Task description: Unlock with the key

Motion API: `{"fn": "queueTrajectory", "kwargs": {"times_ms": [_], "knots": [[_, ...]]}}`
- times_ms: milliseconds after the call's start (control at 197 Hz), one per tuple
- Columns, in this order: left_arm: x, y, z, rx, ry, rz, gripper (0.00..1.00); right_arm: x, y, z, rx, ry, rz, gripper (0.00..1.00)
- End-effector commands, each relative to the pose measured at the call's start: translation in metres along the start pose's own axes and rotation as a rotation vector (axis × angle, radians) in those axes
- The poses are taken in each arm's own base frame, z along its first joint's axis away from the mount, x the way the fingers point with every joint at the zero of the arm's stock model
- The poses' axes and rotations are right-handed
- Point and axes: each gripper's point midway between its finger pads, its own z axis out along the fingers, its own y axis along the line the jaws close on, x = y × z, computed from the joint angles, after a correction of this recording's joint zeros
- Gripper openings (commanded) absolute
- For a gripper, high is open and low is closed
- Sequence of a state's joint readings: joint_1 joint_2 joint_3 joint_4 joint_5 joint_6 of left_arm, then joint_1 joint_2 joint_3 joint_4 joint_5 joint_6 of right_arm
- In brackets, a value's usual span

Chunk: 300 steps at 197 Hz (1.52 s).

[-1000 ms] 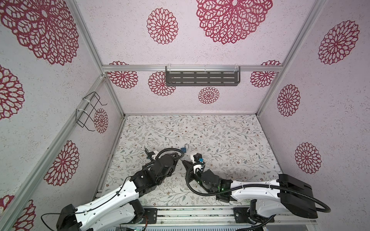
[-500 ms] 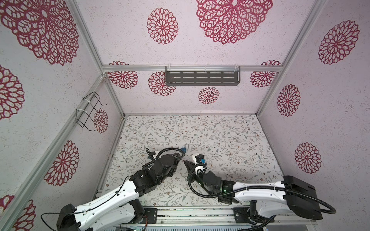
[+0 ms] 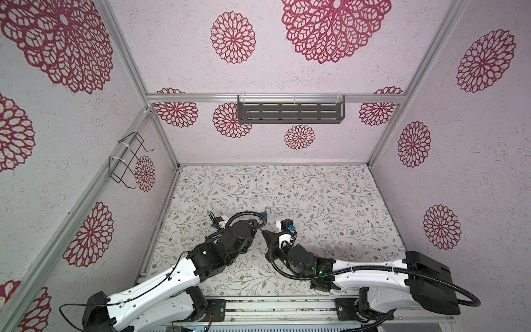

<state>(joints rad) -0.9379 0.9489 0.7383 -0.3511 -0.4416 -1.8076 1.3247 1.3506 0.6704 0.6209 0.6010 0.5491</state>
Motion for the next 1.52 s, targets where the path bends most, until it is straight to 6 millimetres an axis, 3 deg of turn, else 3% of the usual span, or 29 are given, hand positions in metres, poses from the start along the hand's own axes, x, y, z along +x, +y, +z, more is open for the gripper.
{"fn": "queueTrajectory", "kwargs": {"times_ms": [0,248,501,618,755,825,1053,1236,1332,1514], "knots": [[0.021,-0.019,-0.004,0.041,0.074,0.016,0.02,-0.019,0.018,0.006,-0.035,-0.028,0.079,0.00],[0.024,-0.014,0.001,0.005,0.064,0.058,0.03,-0.036,0.038,0.007,-0.134,-0.042,0.152,0.00],[0.034,-0.016,0.004,0.011,0.107,0.048,0.03,-0.034,0.028,0.015,-0.041,-0.069,-0.062,0.00],[0.035,-0.014,0.005,0.007,0.097,0.053,0.03,-0.036,0.024,0.017,-0.018,-0.095,-0.067,0.00],[0.038,-0.012,0.010,-0.002,0.095,0.050,0.03,-0.040,0.041,0.020,-0.108,-0.094,0.017,0.00],[0.038,-0.013,0.011,-0.005,0.090,0.056,0.03,-0.037,0.047,0.024,-0.102,-0.071,-0.021,0.00],[0.040,-0.011,0.015,-0.014,0.091,0.058,0.03,-0.039,0.028,0.029,0.031,-0.086,-0.089,0.00],[0.044,-0.012,0.017,-0.001,0.103,0.042,0.03,-0.048,0.038,0.030,-0.123,-0.092,0.081,0.00],[0.041,-0.012,0.015,-0.008,0.094,0.046,0.03,-0.054,0.032,0.027,-0.135,-0.097,0.147,0.00],[0.041,-0.009,0.015,-0.019,0.095,0.054,0.03,-0.054,0.030,0.030,-0.070,-0.117,0.009,0.00]]}}
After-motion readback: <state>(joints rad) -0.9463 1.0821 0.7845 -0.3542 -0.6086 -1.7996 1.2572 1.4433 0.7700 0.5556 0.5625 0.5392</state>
